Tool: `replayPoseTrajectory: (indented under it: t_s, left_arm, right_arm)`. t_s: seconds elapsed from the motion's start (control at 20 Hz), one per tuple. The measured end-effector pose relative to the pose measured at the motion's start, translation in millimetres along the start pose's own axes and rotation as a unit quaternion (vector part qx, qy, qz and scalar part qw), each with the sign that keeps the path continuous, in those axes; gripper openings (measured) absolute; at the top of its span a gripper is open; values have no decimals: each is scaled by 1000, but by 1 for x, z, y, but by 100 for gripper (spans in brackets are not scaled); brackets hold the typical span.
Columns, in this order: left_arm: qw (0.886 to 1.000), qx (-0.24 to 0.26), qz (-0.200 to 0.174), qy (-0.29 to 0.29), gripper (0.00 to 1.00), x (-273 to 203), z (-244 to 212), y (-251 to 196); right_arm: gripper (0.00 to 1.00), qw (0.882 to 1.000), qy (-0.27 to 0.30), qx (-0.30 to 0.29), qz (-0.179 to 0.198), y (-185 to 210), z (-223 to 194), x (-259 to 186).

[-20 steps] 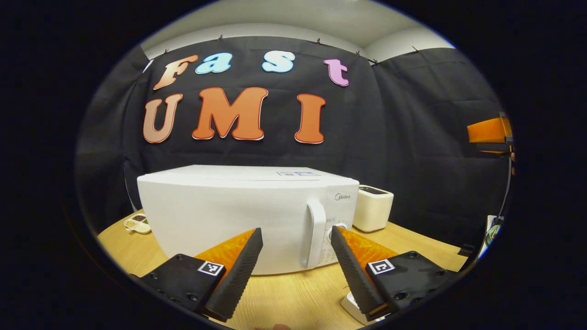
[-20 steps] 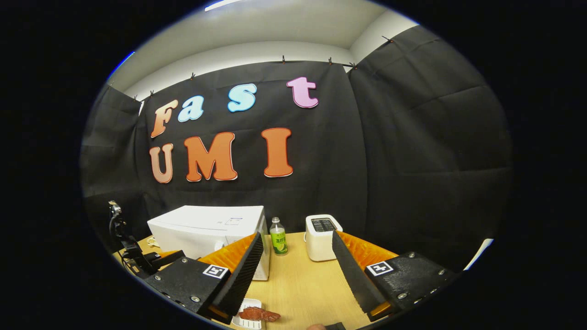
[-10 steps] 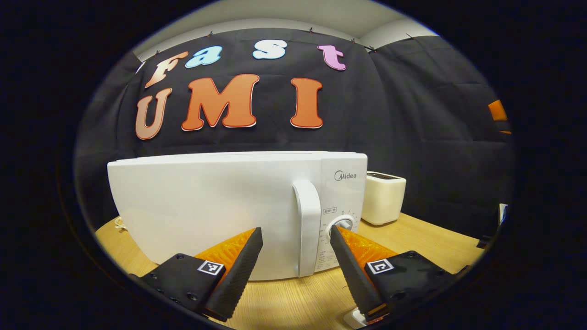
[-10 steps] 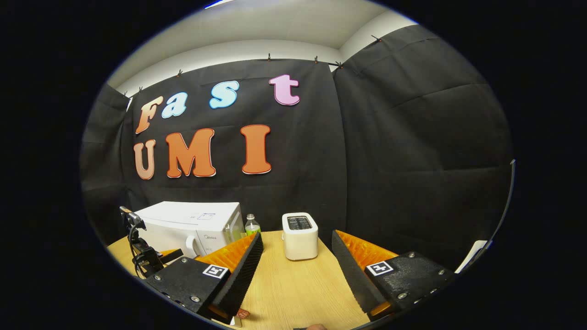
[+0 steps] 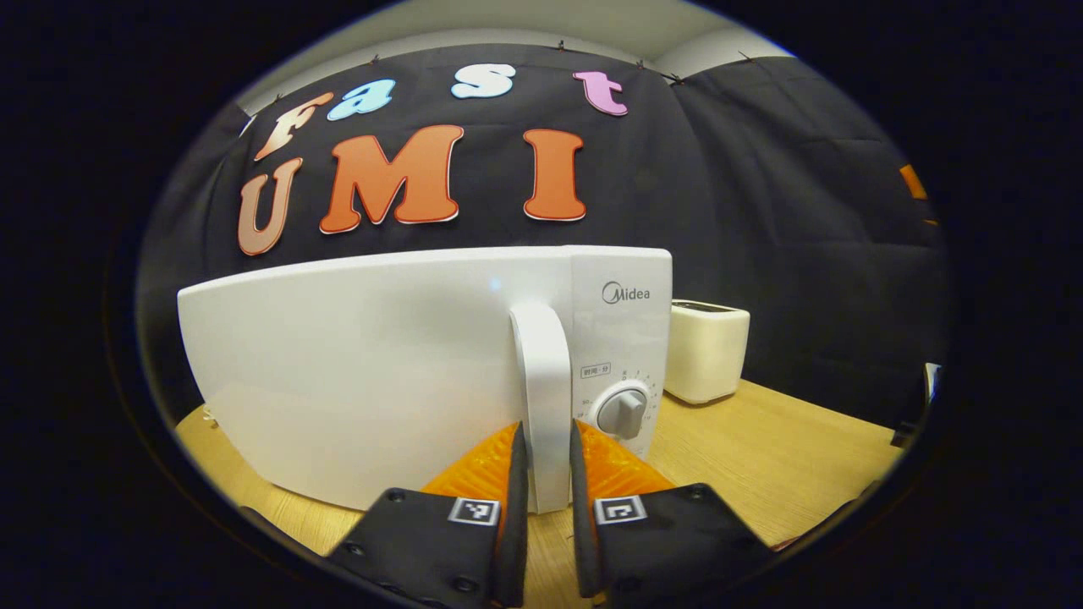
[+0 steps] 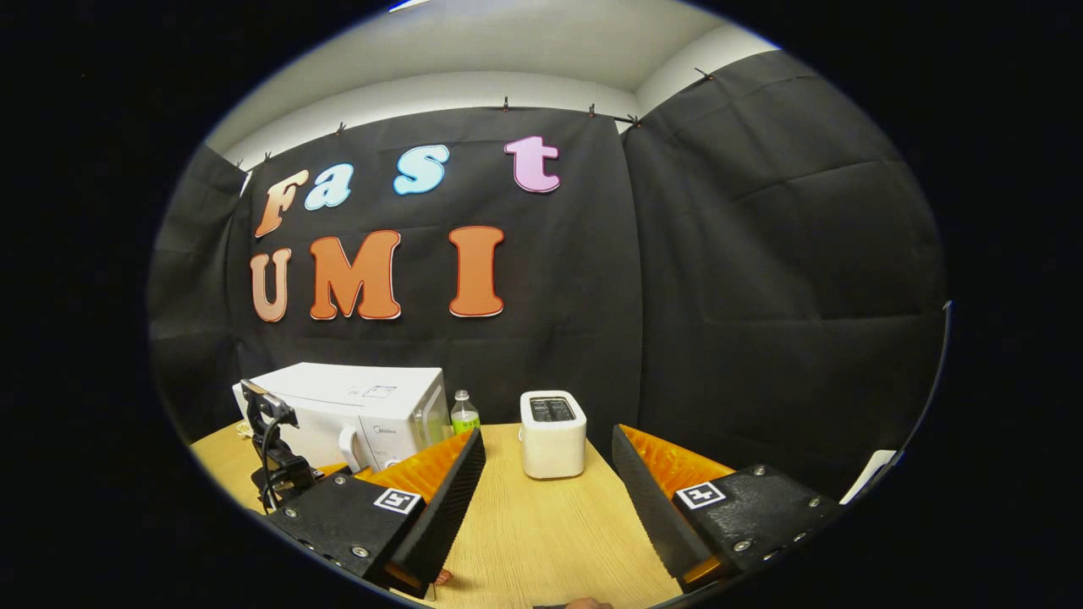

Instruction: Open the microwave oven with the left hand, put the food in, and close the microwave oven.

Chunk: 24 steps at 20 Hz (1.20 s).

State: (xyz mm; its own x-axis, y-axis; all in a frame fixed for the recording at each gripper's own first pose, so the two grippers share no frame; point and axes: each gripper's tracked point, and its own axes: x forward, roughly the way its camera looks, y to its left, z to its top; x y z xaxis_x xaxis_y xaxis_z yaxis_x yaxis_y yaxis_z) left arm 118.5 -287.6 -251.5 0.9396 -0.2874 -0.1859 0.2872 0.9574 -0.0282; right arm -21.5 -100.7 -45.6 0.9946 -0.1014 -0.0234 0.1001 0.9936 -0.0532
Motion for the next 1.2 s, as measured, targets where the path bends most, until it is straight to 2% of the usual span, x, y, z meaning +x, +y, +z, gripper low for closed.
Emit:
replayPoseTrajectory:
  t_s: [0.1,0.25,0.35,0.45,0.6,0.8,0.9,0.95,1.0,1.2]
  left_arm:
    - [1000,-2,-2,-1,14,1,3,2]
    - [1000,-20,-13,13,14,-10,-5,0]
    - [999,-12,-31,-13,10,-30,2,-4]
    - [999,-2,-51,-14,10,-48,-3,-6]
    - [996,-27,-85,-4,9,-79,-8,-6]
    - [993,-9,-120,-2,10,-123,-12,2]
    - [990,-18,-142,2,9,-144,-14,9]
    - [989,-22,-149,4,5,-152,-14,13]
    - [988,-20,-154,3,9,-163,-14,17]
    - [987,-6,-160,1,9,-199,-16,40]
  right_arm:
    - [94,1000,1,0,1,3,-2,1]
    - [94,1000,4,1,7,8,-5,0]
    - [94,1000,2,-1,12,11,-7,0]
    - [94,1000,4,0,13,14,-10,3]
    - [94,1000,6,6,28,29,-11,1]
    - [94,999,1,3,39,45,-9,-4]
    - [94,999,0,3,46,54,-6,-8]
    - [94,999,-1,5,49,58,-5,-10]
    - [94,999,-3,6,52,63,-4,-11]
    - [94,997,-6,7,73,87,-4,-15]
